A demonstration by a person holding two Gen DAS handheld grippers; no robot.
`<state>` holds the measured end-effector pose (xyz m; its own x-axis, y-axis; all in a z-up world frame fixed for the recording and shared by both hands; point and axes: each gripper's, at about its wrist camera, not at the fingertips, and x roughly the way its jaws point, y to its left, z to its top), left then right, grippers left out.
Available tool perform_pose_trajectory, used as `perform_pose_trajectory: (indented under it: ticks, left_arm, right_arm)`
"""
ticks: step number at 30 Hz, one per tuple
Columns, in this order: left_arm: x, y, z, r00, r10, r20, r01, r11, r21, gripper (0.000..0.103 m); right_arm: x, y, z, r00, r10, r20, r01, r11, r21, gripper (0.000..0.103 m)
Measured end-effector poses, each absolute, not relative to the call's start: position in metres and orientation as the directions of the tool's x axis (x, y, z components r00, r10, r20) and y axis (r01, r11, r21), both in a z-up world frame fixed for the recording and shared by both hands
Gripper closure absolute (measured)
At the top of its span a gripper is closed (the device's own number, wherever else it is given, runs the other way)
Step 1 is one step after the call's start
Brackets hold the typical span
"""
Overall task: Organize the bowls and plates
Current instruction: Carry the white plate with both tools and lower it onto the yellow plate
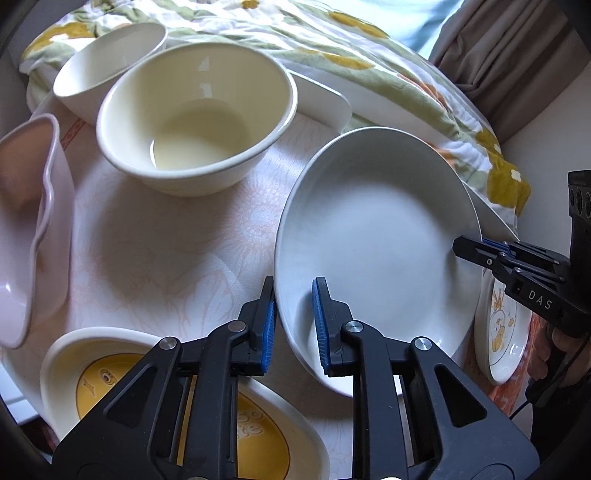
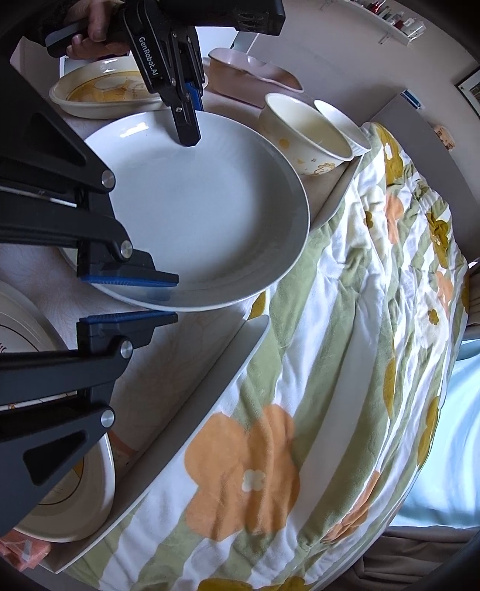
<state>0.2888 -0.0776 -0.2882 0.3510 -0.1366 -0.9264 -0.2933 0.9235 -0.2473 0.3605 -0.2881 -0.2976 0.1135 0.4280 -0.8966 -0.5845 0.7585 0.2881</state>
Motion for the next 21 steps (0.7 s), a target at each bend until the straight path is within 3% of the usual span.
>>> perform_pose_trajectory:
  ticks: [21]
  left_arm:
    - [0.254,-0.053,-0.226,0.368,-0.182,-0.912,-0.162,0.953,-0.255,0.086]
  right_arm:
    - [0.310,-0.279,-0.235,0.207,0.411,-0.888,-0.491,0.829,0.269,0.091]
